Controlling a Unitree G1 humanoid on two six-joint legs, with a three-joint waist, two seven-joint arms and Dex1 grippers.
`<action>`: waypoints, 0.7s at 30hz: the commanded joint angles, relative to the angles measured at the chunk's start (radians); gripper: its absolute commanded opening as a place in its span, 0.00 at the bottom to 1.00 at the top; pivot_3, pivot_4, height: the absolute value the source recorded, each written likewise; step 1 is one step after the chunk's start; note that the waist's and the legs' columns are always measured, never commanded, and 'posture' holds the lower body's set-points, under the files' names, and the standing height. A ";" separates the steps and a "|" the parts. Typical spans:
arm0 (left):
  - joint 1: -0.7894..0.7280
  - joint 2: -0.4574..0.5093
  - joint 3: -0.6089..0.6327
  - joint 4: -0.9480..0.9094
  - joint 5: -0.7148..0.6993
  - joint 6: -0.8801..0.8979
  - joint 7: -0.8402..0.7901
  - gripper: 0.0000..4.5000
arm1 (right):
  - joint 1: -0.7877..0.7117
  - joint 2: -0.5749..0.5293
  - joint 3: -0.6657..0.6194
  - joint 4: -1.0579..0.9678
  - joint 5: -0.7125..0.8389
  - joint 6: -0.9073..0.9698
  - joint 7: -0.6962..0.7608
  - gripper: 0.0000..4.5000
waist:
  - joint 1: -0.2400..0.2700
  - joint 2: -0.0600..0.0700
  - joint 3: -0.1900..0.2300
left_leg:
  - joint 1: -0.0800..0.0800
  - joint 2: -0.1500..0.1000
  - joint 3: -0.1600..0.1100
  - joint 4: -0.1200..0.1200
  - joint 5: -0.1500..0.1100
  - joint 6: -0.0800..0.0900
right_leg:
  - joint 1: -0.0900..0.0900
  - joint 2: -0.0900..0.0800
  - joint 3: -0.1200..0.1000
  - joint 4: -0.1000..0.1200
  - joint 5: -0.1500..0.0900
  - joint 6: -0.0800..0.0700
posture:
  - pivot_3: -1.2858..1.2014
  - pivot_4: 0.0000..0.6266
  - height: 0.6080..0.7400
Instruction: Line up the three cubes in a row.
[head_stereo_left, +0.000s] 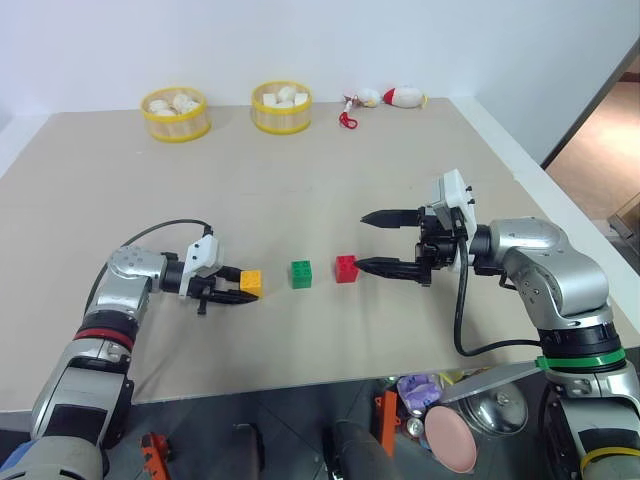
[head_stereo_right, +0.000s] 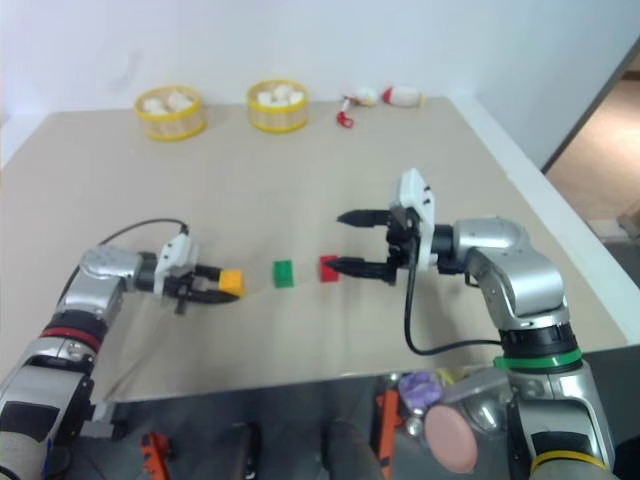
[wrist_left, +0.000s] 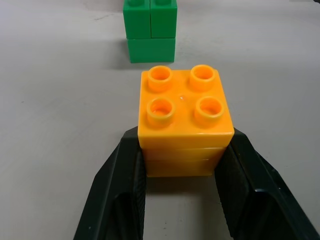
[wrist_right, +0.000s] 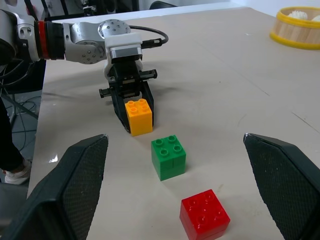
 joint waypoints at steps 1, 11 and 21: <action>-0.044 -0.019 0.029 0.014 0.004 -0.034 0.055 0.29 | -0.012 -0.018 -0.032 -0.014 0.017 -0.005 0.011 1.00 | 0.000 0.000 0.000 | 0.000 0.000 0.000 0.001 0.000 0.000 | 0.000 0.000 0.000 0.000 0.000 0.000 | 0.52 0.24 1.00; -0.079 -0.040 0.034 0.028 -0.008 -0.015 0.043 0.29 | -0.009 -0.017 -0.029 -0.022 0.015 -0.004 0.008 1.00 | 0.000 0.000 0.000 | -0.003 0.000 0.000 0.002 0.001 0.001 | -0.001 0.000 0.000 0.000 0.001 0.002 | 0.52 0.24 1.00; -0.056 -0.001 0.026 0.035 0.010 0.020 -0.014 0.29 | -0.010 -0.016 -0.027 -0.020 0.013 -0.004 0.007 1.00 | 0.000 0.000 0.000 | -0.003 0.000 0.000 0.002 0.001 0.001 | -0.002 0.000 0.000 0.000 0.001 0.001 | 0.52 0.24 1.00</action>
